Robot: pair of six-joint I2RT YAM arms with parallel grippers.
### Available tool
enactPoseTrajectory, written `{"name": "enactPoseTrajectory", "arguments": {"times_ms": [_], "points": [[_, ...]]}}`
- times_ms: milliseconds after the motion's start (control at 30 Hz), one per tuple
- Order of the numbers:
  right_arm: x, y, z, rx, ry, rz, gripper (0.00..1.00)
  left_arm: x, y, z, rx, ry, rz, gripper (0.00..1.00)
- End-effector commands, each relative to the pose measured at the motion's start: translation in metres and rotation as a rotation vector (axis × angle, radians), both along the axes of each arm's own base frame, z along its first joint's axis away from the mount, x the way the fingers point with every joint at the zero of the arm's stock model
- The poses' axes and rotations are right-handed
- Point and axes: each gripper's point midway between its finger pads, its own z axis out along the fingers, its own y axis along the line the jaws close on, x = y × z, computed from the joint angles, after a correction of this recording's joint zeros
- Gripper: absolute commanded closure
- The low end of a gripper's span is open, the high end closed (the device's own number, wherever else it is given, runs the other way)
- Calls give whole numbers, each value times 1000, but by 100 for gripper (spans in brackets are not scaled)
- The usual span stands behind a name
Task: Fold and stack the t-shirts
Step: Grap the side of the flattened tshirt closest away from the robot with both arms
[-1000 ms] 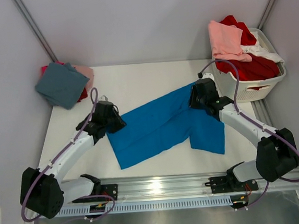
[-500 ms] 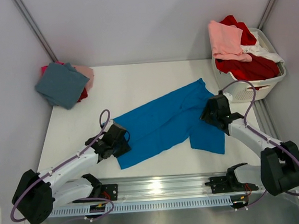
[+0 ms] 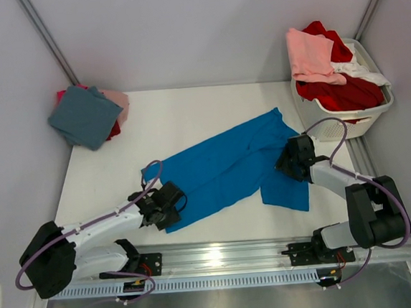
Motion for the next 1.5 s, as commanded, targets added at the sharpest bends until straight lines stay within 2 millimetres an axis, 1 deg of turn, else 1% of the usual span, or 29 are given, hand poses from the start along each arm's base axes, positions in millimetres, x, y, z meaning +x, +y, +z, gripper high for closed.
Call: {"name": "enactPoseTrajectory", "arguments": {"times_ms": [0,67,100,233,267,300,367,467,567,633,700,733,767,800,833,867,900,933,967,1000,1033,1100,1167,1200,1267,1300,1333,1400,1467], "points": [[4,6,-7,47,3,-14,37,-7,8,-8,68,54,35,60],[2,10,-11,64,15,-4,37,-6,7,-7,85,66,36,60],[2,12,-13,73,17,5,38,-8,9,-10,104,84,37,60],[-2,15,-15,92,25,15,39,-13,14,-14,115,125,64,56],[-4,15,-15,92,29,15,39,-15,14,-15,105,140,77,55],[-5,15,-14,89,26,17,39,-20,22,-21,109,165,104,54],[-6,12,-13,78,22,14,39,-19,19,-18,54,159,122,54],[-6,8,-9,59,13,7,39,-19,27,-17,27,144,175,54],[-6,3,-3,33,2,-5,39,-19,29,-18,-27,150,196,54],[-5,-1,2,19,-7,-17,39,-18,32,-15,-36,143,243,54],[-5,-7,11,-4,-32,-43,39,-12,36,-9,-22,98,247,55],[-5,-11,15,-15,-46,-54,38,-12,40,-8,-10,96,249,55],[-5,-13,25,-18,-81,-67,38,-7,38,-1,-15,80,253,55],[-4,-20,31,-43,-107,-93,37,-7,41,2,-2,80,259,54],[-6,-24,33,-53,-119,-107,36,-6,47,6,34,73,275,53],[-7,-28,37,-63,-136,-124,36,-3,48,10,43,71,274,53],[-6,-31,49,-62,-178,-142,35,-3,52,9,63,80,279,53],[-8,-38,52,-84,-194,-169,35,2,53,14,77,71,272,53],[-10,-41,54,-93,-202,-181,34,-1,59,15,106,84,273,53],[-10,-44,59,-99,-217,-191,34,7,61,23,111,70,293,53],[-11,-48,65,-109,-242,-209,33,8,68,26,132,71,308,49],[-13,-51,66,-119,-248,-219,31,18,77,34,141,44,343,48],[-14,-52,65,-129,-234,-224,29,25,82,39,124,13,340,48],[-14,-52,62,-131,-223,-222,29,29,90,39,120,9,382,48],[-17,-53,52,-142,-182,-224,29,33,97,40,112,0,386,49],[-18,-53,47,-144,-166,-225,29,38,100,41,102,-14,396,49],[-20,-54,39,-154,-139,-224,29,40,102,43,114,-21,383,50],[-22,-55,32,-164,-115,-225,29,42,104,47,126,-23,381,50],[-24,-58,24,-178,-86,-233,29,41,97,49,88,-25,361,49]]}}
